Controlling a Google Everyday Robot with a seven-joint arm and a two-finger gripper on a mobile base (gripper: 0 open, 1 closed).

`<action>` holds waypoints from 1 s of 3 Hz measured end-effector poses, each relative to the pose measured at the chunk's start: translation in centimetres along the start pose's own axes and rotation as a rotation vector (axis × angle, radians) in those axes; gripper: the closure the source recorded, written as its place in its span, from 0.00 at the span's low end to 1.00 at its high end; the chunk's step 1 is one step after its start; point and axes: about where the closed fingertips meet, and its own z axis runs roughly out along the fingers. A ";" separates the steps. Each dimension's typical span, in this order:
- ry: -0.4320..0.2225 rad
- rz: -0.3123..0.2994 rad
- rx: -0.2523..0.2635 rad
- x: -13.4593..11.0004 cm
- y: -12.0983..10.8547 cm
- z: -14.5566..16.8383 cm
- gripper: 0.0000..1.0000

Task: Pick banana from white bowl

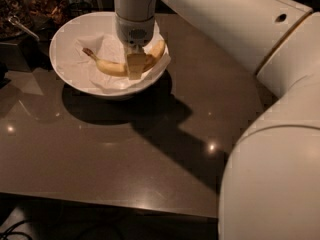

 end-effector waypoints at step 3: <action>-0.135 -0.017 0.177 1.0 9.7 -9.9 1.00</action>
Offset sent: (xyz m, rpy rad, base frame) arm -0.0960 -0.0401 0.1022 0.1775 -0.1981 0.0540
